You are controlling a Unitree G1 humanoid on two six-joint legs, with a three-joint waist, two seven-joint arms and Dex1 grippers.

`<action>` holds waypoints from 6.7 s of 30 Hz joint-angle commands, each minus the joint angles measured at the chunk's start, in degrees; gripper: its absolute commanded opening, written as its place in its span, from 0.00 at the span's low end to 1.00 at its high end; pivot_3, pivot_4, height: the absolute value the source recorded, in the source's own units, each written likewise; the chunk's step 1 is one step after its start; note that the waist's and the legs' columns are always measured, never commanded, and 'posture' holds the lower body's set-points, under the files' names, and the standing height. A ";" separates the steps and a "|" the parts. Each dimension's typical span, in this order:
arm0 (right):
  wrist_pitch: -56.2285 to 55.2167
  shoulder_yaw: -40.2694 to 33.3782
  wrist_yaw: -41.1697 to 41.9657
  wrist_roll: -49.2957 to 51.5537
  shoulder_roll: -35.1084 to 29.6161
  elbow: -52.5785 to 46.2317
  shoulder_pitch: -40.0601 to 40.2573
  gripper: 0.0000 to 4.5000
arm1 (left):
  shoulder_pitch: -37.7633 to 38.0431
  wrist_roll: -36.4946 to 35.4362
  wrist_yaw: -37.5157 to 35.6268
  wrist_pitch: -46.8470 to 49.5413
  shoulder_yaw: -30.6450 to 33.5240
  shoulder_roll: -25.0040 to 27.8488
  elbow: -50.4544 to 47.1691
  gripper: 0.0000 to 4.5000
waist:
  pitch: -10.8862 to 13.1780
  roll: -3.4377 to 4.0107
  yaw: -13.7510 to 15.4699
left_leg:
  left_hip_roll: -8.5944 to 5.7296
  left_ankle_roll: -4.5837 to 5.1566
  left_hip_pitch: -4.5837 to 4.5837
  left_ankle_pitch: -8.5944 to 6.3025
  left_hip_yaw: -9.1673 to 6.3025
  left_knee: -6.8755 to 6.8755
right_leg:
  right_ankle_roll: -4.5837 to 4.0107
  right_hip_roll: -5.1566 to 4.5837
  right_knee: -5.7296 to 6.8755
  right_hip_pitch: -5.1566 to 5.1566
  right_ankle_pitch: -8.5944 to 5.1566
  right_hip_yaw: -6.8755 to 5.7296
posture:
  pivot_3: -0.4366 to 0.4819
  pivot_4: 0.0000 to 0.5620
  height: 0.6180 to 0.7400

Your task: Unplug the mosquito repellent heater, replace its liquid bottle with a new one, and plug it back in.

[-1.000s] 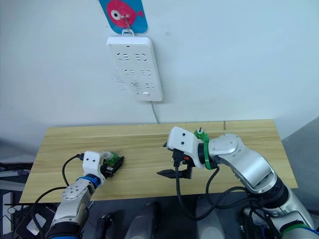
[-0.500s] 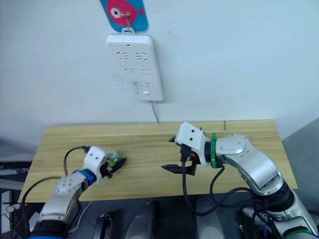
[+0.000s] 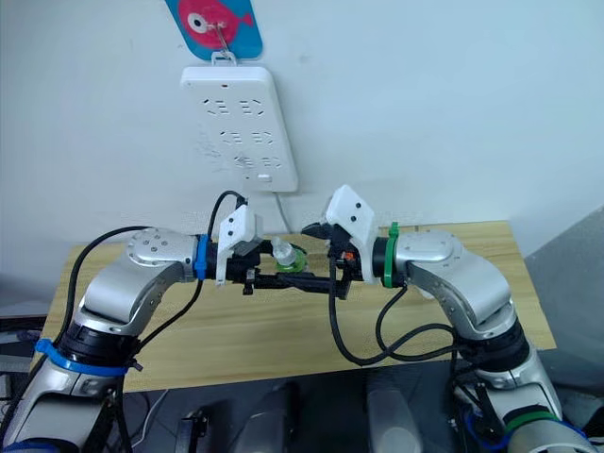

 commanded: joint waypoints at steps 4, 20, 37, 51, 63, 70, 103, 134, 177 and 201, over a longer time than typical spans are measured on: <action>-0.60 0.62 -0.18 0.92 0.89 -0.37 -1.95 1.00 | -2.35 -0.15 -2.57 -1.37 -0.17 -0.04 -0.79 0.51 | -0.49 -0.06 0.01 | -0.01 -0.02 0.01 0.01 0.02 0.06 | 0.00 -0.01 0.09 0.00 0.00 0.02 | 0.31 0.30 0.88; -8.96 4.57 0.76 -4.91 0.93 2.28 -2.83 0.23 | -1.99 -0.13 -3.79 -2.39 0.18 -0.47 -0.89 0.51 | -1.30 -0.08 -0.05 | -0.04 -0.17 0.13 0.12 -0.01 0.18 | -0.01 0.01 0.54 -0.02 0.01 0.04 | 0.32 0.29 0.88; -7.49 -4.42 0.81 1.93 1.91 2.94 -2.93 0.23 | -0.45 -10.20 -0.71 4.17 8.81 -4.19 2.81 1.00 | -2.42 -0.09 -0.46 | -0.03 -0.17 0.14 0.13 -0.02 0.30 | -0.07 0.01 0.64 -0.01 0.04 0.03 | 0.32 0.27 0.88; -6.02 -4.78 0.29 5.52 2.61 1.37 -3.00 0.23 | -2.25 -11.60 0.84 6.20 6.78 -5.89 0.46 0.96 | -2.71 -0.08 -1.12 | -0.07 -0.16 0.15 0.13 -0.07 0.93 | -0.07 0.04 1.30 0.00 0.04 0.06 | 0.32 0.27 0.88; -5.60 -4.37 1.17 7.76 1.68 0.46 -2.46 0.23 | -3.03 -11.87 0.10 6.22 7.35 -5.73 0.59 0.52 | -2.74 -0.07 -1.37 | -0.07 -0.16 0.16 0.13 -0.08 1.00 | -0.07 0.05 1.39 0.00 0.04 0.07 | 0.32 0.27 0.88; -15.11 3.21 27.24 5.79 -4.86 12.88 -10.34 0.23 | -2.44 -11.21 -3.09 4.23 5.55 -4.29 -1.56 0.52 | -2.74 -0.07 -1.43 | -0.09 -0.13 0.20 0.11 -0.05 1.03 | -0.07 0.06 1.39 0.02 0.04 0.09 | 0.33 0.30 0.88; -6.06 -2.88 -18.84 -3.14 9.72 -9.88 8.58 0.75 | 1.55 -5.11 7.98 -4.03 5.44 -10.15 0.69 0.52 | -2.85 -0.03 -1.42 | -0.04 -0.13 0.20 0.11 0.00 1.05 | -0.07 0.09 1.49 0.00 0.04 0.15 | 0.30 0.33 0.88; -20.78 -4.63 30.11 0.24 -12.85 20.15 -12.02 0.69 | 4.31 -7.90 2.96 -3.16 5.77 -5.90 -3.79 0.52 | -2.85 -0.04 -0.80 | -0.09 -0.11 0.20 0.10 -0.03 1.08 | -0.07 0.02 1.40 0.06 0.04 0.09 | 0.34 0.31 0.88; -11.73 -1.63 -2.57 -0.20 0.56 0.36 0.20 1.00 | 4.41 -5.75 4.84 -6.69 3.94 -9.22 -2.56 0.52 | -3.21 -0.05 -1.23 | -0.03 0.08 0.31 -0.01 0.02 1.07 | -0.07 0.11 1.49 0.10 0.04 0.16 | 0.31 0.31 0.88; -3.32 -8.97 5.16 12.31 -10.69 -2.66 0.18 1.00 | 5.25 -5.28 4.19 -7.63 3.78 -8.58 -2.27 0.52 | -3.27 -0.04 -1.57 | 0.00 0.10 0.33 -0.02 0.05 1.05 | -0.07 0.14 1.49 0.11 0.04 0.18 | 0.31 0.31 0.88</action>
